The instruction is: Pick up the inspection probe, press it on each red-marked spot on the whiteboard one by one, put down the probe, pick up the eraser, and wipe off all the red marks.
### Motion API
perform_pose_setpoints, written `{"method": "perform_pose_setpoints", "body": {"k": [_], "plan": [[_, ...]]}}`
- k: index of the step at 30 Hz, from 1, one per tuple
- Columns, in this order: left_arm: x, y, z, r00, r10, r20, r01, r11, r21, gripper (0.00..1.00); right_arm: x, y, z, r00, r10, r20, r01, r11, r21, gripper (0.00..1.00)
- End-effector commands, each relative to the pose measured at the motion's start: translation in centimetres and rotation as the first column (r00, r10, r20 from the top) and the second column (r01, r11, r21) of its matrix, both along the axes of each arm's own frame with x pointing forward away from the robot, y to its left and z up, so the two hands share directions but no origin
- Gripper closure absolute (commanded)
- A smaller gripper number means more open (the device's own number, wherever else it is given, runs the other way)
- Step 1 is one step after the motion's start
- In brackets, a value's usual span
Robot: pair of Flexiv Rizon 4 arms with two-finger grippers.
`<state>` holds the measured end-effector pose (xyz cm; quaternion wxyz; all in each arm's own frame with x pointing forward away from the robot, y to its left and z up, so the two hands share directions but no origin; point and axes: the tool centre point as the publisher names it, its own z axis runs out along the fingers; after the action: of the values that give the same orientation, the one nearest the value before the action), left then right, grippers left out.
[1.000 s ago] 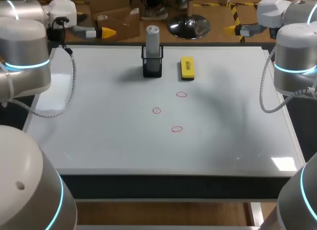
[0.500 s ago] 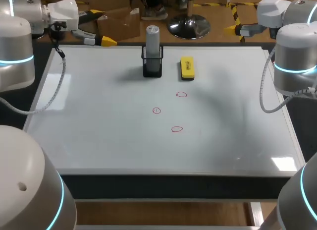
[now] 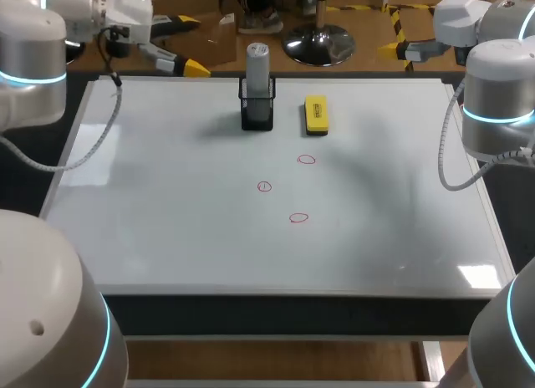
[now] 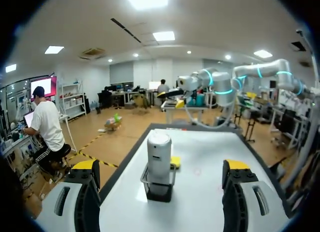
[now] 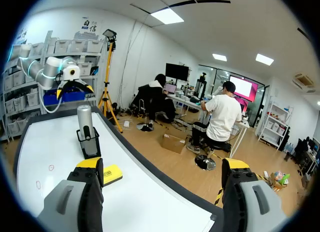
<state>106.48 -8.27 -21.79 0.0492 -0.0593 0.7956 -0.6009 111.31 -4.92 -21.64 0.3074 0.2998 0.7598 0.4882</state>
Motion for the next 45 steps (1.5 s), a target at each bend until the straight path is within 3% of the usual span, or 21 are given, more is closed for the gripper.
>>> {"method": "perform_pose_setpoints", "body": {"k": [1,28,45], "plan": [[0.6,-1.5,-0.5,0.997,-0.066,-0.027,0.066,0.998,-0.004,0.0,0.1,0.0,0.0,1.0,0.001,-0.001,-0.001,1.0,0.0,0.0],[0.7,-8.4,-4.5,0.993,-0.099,-0.067,0.095,0.993,-0.064,0.0,0.1,0.0,0.0,1.0,0.001,-0.001,-0.001,1.0,0.0,0.0],[1.3,-11.1,-6.3,0.99,-0.104,-0.091,0.095,0.991,-0.098,0.0,0.1,0.0,0.0,1.0,0.001,-0.001,-0.001,1.0,0.0,0.0]]}}
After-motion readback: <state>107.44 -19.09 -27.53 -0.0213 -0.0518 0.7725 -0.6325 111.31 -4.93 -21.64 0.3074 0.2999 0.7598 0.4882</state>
